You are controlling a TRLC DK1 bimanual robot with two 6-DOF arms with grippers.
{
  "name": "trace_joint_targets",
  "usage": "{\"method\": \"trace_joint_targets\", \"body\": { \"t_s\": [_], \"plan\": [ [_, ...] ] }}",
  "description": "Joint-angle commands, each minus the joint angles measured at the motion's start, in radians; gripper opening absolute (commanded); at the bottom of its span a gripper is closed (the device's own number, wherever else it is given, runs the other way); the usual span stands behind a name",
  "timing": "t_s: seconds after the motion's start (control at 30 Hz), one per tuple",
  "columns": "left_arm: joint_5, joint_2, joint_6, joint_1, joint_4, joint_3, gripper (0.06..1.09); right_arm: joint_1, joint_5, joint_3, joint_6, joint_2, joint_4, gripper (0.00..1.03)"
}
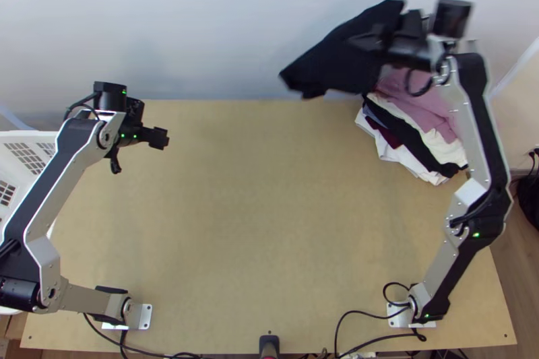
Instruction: Fold the t-shirt
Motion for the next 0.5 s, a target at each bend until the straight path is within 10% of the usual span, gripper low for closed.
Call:
{"method": "trace_joint_targets", "body": {
  "t_s": [0.0, 0.47],
  "plan": [
    [-0.007, -0.035, -0.013, 0.008, 0.018, -0.019, 1.05, -0.065, -0.018, 0.044, 0.017, -0.062, 0.066, 0.03],
    [-0.007, -0.050, -0.025, -0.001, 0.035, -0.012, 1.05, -0.272, -0.078, 0.022, -0.001, -0.056, 0.176, 0.03]
  ]
}}
